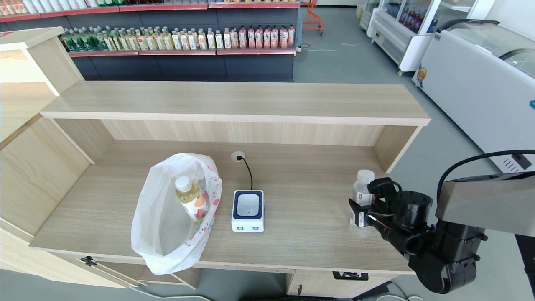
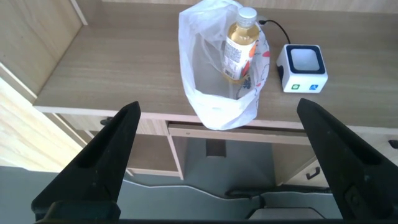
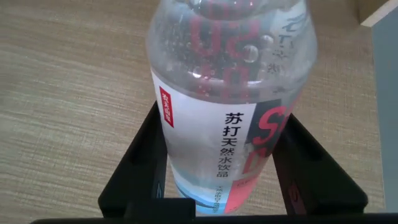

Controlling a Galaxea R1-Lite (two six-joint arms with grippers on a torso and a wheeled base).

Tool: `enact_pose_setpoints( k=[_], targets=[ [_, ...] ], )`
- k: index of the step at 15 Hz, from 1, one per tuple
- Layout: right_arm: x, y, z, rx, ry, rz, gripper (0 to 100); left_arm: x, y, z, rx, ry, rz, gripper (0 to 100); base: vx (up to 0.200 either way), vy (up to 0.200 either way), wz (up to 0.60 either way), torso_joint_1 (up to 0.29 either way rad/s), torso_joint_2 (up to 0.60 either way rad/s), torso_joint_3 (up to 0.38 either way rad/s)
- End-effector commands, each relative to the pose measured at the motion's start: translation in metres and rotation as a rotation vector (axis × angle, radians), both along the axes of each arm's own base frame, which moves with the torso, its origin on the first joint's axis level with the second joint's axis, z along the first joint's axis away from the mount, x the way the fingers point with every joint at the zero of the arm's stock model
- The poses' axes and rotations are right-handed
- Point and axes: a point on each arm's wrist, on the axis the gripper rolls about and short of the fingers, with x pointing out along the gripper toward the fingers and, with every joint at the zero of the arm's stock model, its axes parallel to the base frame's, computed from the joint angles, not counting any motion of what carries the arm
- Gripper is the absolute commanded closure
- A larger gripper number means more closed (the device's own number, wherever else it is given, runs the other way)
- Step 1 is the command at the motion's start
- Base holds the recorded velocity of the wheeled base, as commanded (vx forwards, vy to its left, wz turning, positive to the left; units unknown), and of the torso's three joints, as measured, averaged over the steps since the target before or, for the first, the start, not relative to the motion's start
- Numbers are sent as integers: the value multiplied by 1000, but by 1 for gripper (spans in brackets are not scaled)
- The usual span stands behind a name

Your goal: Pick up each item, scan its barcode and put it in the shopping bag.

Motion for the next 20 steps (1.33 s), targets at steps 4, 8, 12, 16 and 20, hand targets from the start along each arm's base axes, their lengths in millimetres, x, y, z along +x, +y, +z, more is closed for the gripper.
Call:
enact_pose_setpoints(
  k=[4, 8, 12, 16, 20],
  targets=[
    [-28, 7, 79, 312, -76, 359, 100, 0, 0, 0, 0, 0, 0, 0, 0, 0, 0, 0, 0, 0],
    [-77, 16, 127, 451, 58, 804, 100, 0, 0, 0, 0, 0, 0, 0, 0, 0, 0, 0, 0, 0],
    [-100, 14, 143, 459, 76, 1062, 100, 0, 0, 0, 0, 0, 0, 0, 0, 0, 0, 0, 0, 0],
    [-117, 6, 149, 343, -9, 1254, 100, 0, 0, 0, 0, 0, 0, 0, 0, 0, 0, 0, 0, 0],
    [-119, 5, 148, 189, -158, 1276, 100, 0, 0, 0, 0, 0, 0, 0, 0, 0, 0, 0, 0, 0]
  ],
)
